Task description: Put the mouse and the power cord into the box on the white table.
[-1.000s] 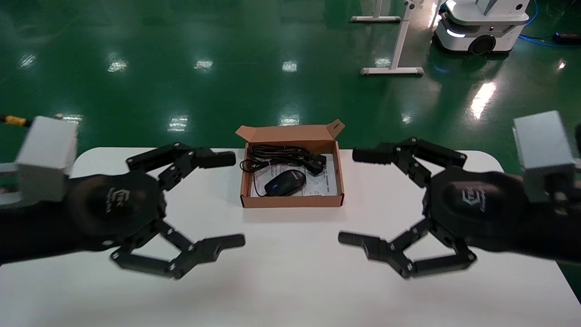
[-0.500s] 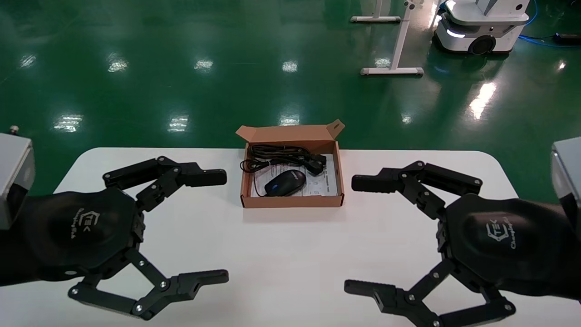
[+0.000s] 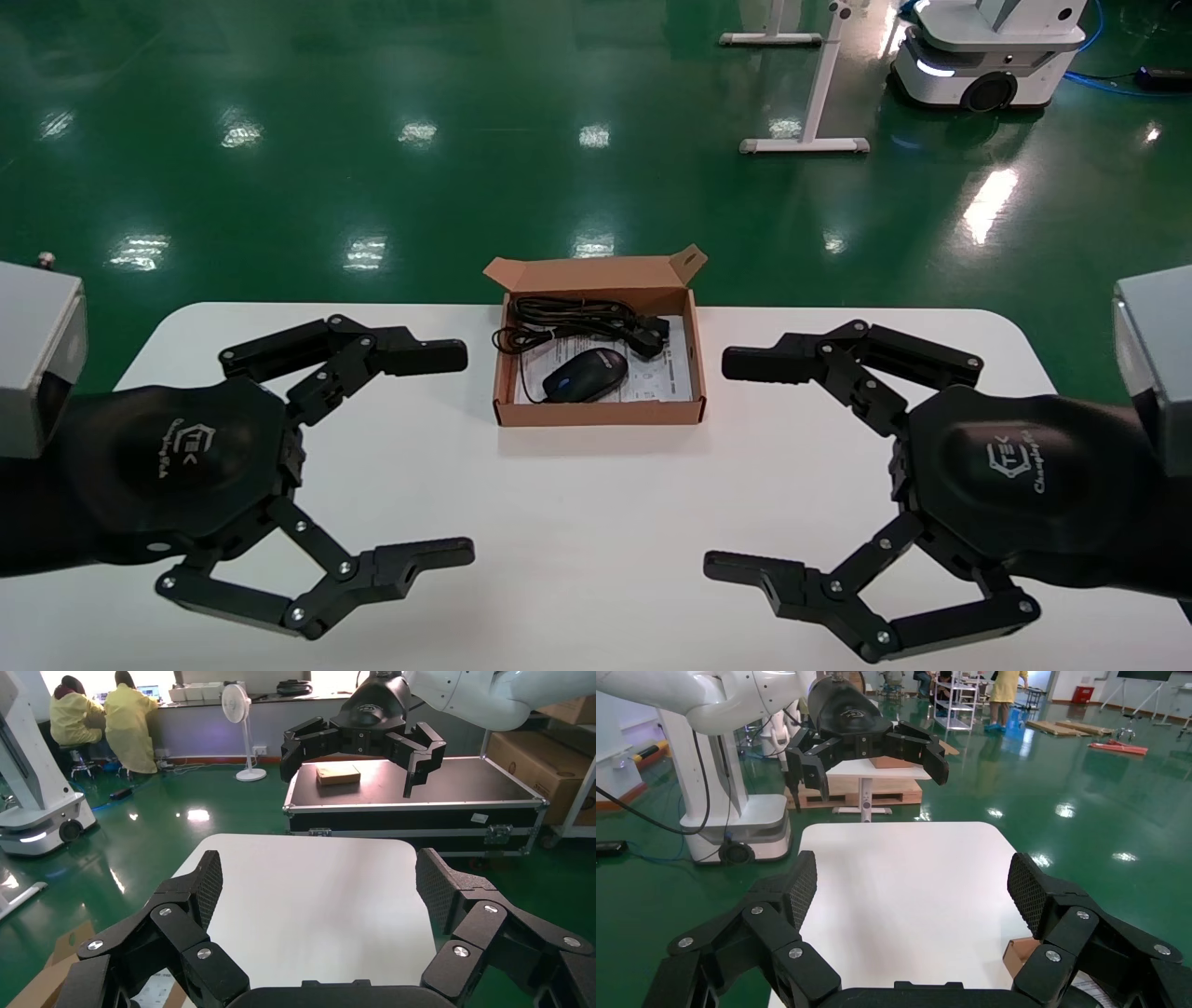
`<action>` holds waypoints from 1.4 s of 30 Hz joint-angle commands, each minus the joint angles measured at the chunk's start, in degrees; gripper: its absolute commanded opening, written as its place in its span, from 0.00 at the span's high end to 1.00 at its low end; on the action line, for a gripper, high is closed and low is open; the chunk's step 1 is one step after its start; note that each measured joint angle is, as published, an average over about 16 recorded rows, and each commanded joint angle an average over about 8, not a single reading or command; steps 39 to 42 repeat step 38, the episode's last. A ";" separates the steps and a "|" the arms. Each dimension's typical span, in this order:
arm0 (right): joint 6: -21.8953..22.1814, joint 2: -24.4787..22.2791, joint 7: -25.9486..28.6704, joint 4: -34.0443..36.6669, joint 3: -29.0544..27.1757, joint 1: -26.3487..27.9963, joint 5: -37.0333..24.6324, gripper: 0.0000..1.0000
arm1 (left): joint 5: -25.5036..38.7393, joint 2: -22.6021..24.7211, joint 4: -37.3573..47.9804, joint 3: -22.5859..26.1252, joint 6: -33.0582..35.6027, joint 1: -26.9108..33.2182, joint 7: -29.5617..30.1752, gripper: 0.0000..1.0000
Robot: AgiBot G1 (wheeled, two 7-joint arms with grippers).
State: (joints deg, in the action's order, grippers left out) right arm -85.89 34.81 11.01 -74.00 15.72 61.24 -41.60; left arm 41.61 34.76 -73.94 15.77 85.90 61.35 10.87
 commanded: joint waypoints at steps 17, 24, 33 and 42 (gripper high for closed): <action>0.18 0.17 -0.26 0.41 0.27 0.29 -0.22 0.00 | 0.17 0.19 0.30 0.19 -0.16 0.14 -0.08 0.00; 0.23 0.20 -0.28 0.45 0.30 0.32 -0.25 0.00 | 0.20 0.21 0.32 0.22 -0.19 0.17 -0.10 0.00; 0.26 0.23 -0.32 0.48 0.34 0.35 -0.29 0.00 | 0.24 0.24 0.35 0.25 -0.22 0.20 -0.13 0.00; 0.26 0.24 -0.34 0.50 0.35 0.36 -0.30 0.00 | 0.24 0.25 0.37 0.25 -0.23 0.20 -0.13 0.00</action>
